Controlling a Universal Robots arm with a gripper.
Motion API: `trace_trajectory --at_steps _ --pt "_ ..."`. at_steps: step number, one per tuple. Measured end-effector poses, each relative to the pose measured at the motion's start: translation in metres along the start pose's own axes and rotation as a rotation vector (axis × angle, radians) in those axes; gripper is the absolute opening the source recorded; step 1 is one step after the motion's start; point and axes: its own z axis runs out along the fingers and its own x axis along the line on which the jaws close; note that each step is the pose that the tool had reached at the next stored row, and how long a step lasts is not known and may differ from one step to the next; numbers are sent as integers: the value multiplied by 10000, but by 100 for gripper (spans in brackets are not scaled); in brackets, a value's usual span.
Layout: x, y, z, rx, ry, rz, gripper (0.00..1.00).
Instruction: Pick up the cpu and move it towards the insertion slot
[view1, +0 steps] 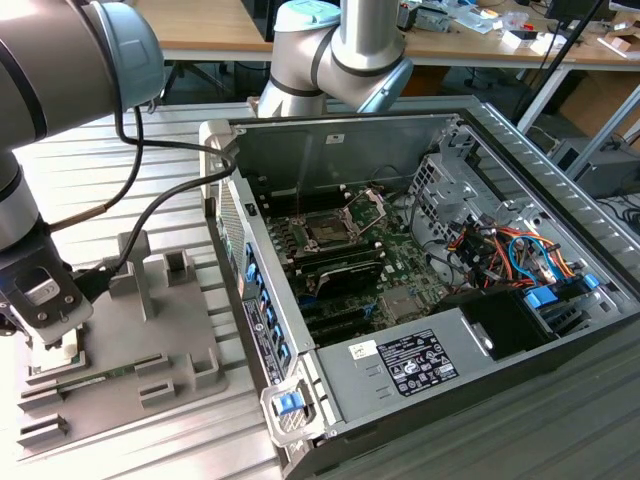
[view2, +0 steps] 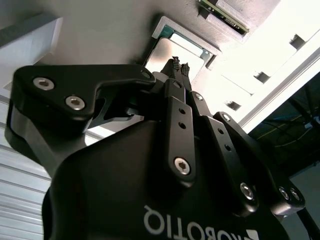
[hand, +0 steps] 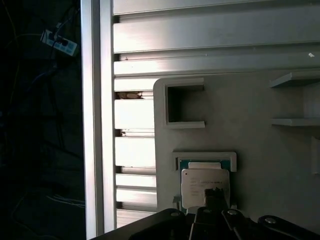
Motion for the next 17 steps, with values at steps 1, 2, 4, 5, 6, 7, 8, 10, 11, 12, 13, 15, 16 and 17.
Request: trace_trajectory --at_steps 1,2,4,5,6,7,8,10,11,12,13,15,16,17 --pt "0 -1 1 -31 -1 0 11" --pt "0 -3 2 -81 -3 -3 11" --pt "2 -3 2 -272 -7 -1 11" --pt "2 -5 2 -393 -9 -2 11" --pt "3 -6 2 -492 -11 -2 11" --pt "4 -9 3 -558 -13 -1 11" --pt "7 -14 4 -569 -13 -8 11" --pt "12 -25 7 -570 -13 -32 11" --pt "16 -38 11 -570 -13 -45 11" --pt "17 -46 13 -570 -13 -47 11" --pt "18 -56 16 -570 -13 -50 11" --pt "20 -89 29 -570 -13 -63 11" --pt "21 -98 34 -570 -14 -66 11" --pt "21 -105 37 -570 -14 -68 11"
